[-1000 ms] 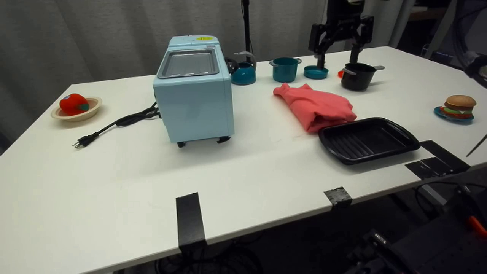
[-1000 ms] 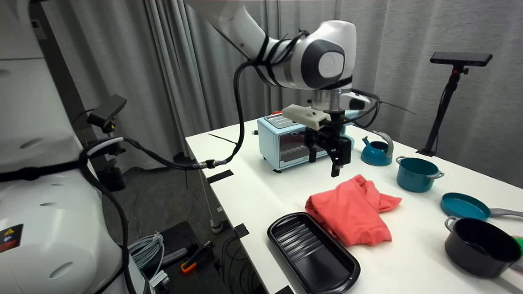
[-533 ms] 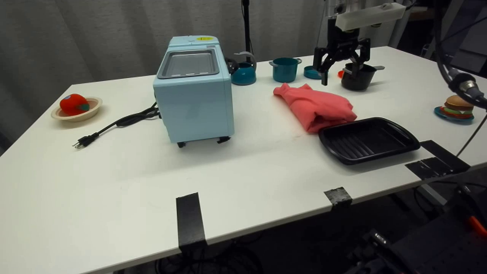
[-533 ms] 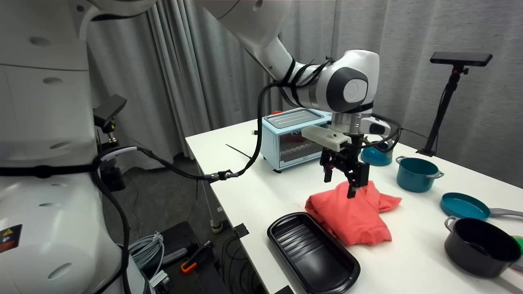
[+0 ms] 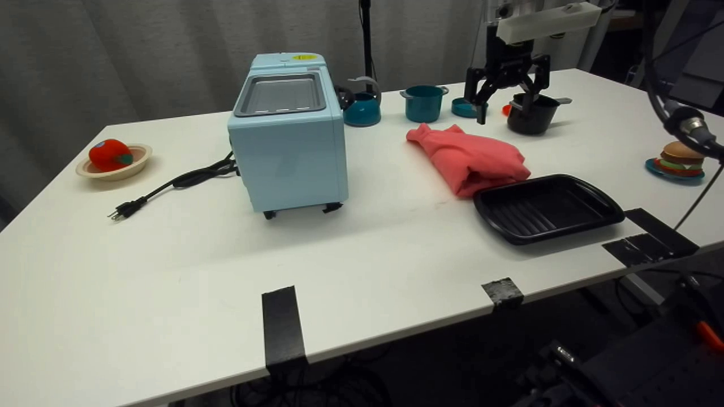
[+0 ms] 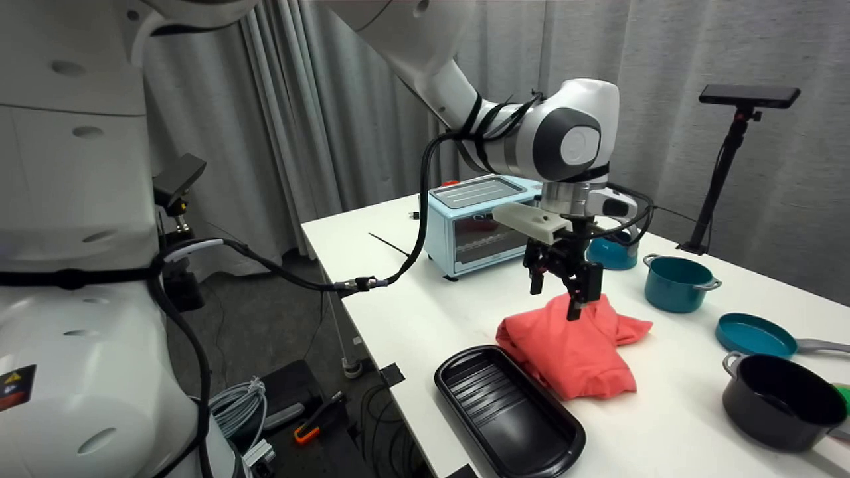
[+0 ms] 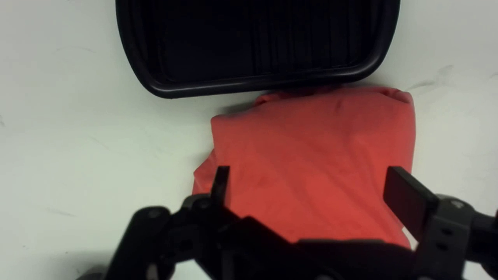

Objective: Unfold the peach cloth on the table.

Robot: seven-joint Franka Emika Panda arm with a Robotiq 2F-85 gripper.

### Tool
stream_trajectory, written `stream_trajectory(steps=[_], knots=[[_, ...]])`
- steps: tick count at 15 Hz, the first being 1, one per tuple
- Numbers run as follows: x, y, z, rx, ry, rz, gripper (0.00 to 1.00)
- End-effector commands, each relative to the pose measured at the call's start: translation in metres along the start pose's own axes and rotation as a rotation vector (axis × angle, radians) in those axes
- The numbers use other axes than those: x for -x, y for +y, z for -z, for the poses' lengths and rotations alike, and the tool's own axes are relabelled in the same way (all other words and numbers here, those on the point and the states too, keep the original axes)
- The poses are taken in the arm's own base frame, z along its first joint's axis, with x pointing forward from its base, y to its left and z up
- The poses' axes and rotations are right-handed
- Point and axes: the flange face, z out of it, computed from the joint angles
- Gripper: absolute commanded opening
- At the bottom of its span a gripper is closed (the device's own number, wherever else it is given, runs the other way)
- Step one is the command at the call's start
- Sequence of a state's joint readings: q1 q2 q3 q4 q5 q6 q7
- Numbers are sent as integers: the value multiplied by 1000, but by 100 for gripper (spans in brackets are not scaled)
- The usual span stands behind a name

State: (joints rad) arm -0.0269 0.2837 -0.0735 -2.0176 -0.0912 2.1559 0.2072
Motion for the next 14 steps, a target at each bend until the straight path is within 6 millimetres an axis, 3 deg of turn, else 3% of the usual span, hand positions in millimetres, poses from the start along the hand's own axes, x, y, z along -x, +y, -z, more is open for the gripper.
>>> stream_trajectory(steps=[1,7,14], knots=[[-29,19,-3,-24,21,-90,100],[-67,60,-34,-75,-9,-217,100],[-98,81,-101,-163,-100,-305,100]])
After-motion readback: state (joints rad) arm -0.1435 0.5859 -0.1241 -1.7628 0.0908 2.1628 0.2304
